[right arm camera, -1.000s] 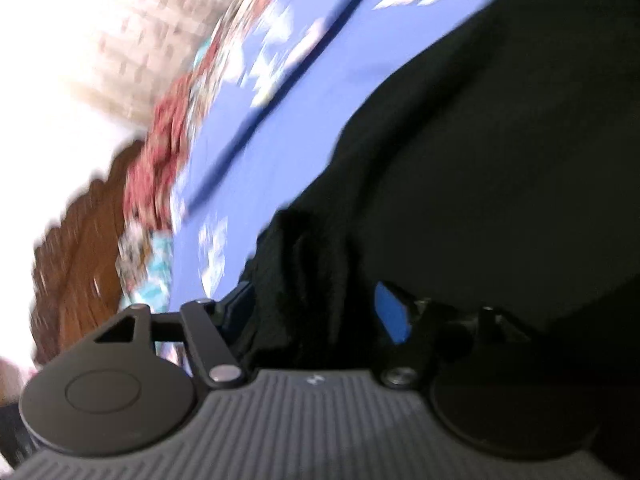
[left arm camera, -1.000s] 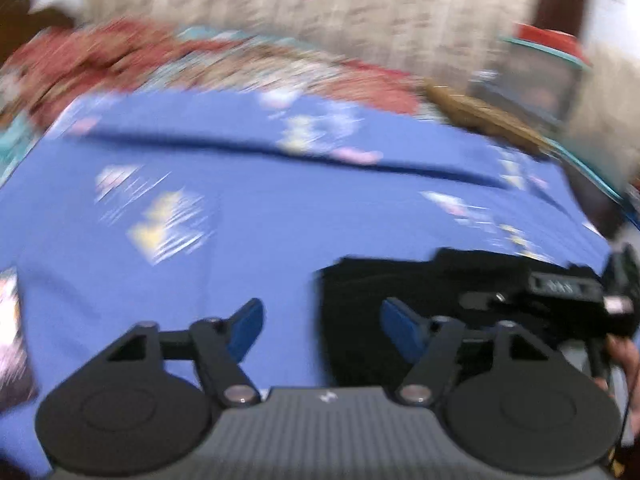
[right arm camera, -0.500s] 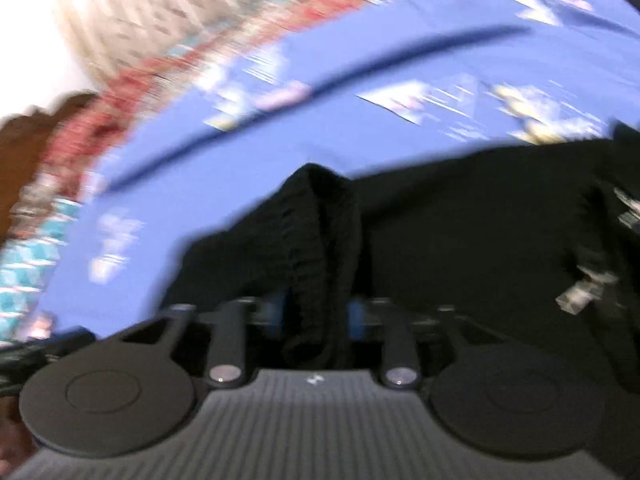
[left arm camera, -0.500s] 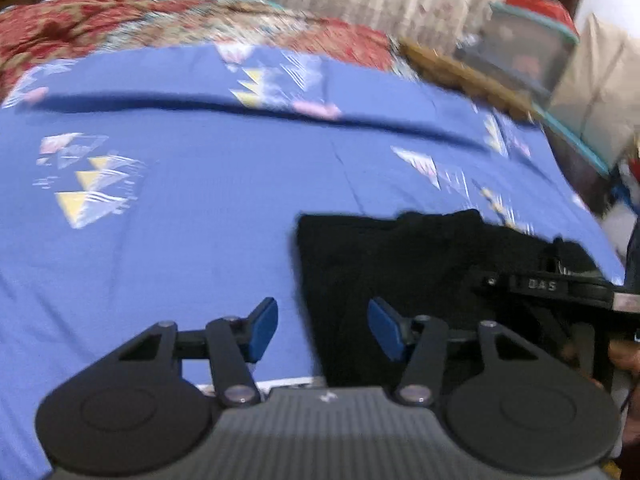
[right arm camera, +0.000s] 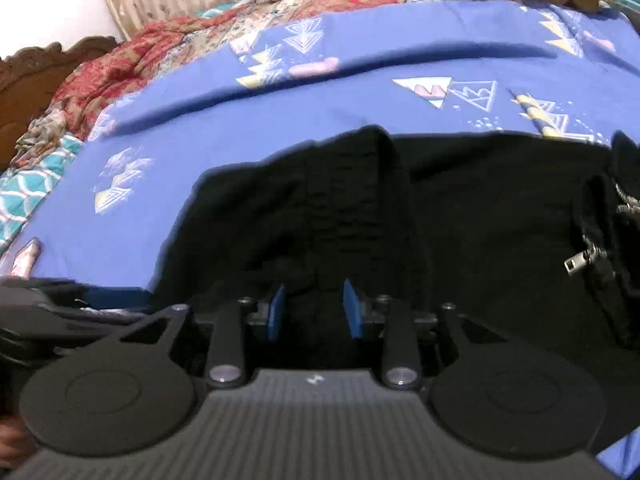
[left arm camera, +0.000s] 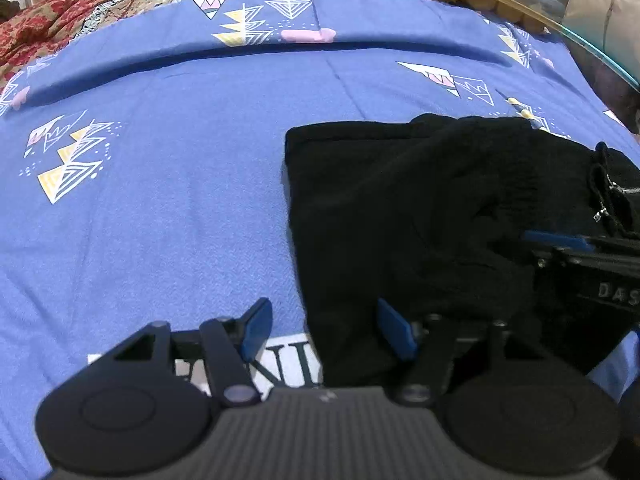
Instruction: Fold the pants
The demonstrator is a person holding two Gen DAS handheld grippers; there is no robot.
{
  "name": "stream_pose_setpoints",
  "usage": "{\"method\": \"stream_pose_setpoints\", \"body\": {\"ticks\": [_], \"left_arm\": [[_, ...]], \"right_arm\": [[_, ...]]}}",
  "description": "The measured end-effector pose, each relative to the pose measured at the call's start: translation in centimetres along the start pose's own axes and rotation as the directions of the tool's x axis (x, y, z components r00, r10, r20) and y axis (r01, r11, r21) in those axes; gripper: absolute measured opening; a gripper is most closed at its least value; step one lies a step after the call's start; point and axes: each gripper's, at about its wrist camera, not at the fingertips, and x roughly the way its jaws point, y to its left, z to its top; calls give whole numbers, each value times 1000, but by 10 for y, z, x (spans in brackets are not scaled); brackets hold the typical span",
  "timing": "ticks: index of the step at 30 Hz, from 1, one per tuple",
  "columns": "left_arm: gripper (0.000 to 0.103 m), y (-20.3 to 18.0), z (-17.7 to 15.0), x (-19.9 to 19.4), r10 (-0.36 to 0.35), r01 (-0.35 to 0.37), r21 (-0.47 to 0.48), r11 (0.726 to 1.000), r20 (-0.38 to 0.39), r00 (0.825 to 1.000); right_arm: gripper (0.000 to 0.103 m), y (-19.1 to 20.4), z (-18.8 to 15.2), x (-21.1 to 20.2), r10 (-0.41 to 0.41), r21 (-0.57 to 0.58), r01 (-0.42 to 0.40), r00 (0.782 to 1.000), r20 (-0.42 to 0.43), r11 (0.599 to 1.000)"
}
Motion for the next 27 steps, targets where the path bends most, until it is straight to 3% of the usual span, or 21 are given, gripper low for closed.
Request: {"method": "stream_pose_setpoints", "body": {"ticks": [3,5,8,10,13,17,19,21,23,25,27], "left_arm": [[58,7,5,-17,-14,15,-25,1000,25,1000],[58,13,13,-33,-30,33,-46,998,72,997],[56,14,29,-52,-56,65,-61,996,143,988],[56,7,44,-55,-99,109,-50,993,164,982],[56,-19,64,-49,-139,139,10,990,160,977],[55,-63,80,-21,-183,174,89,981,111,977],[55,-80,81,2,-192,183,118,976,62,980],[59,-89,78,36,-146,149,112,983,-34,989],[64,-87,74,51,-154,156,90,984,-26,988],[64,-83,75,49,-165,167,66,984,-34,986],[64,-84,77,44,-151,154,70,986,-48,987]], "right_arm": [[35,-9,13,-16,59,38,-60,998,17,997],[38,-25,16,-39,84,80,-92,991,101,993],[46,-72,11,-77,-41,176,-1,972,232,984],[49,-112,2,-101,-168,274,87,943,288,958],[58,-171,-22,-134,-332,445,176,893,303,878],[60,-218,-46,-158,-415,599,175,863,288,781],[61,-234,-52,-157,-413,646,148,867,280,749],[62,-239,-55,-152,-398,687,114,877,270,718],[69,-247,-58,-143,-341,717,50,901,267,695],[70,-251,-63,-135,-310,736,24,916,256,677],[52,-237,-58,-140,-303,707,46,921,243,706]]}}
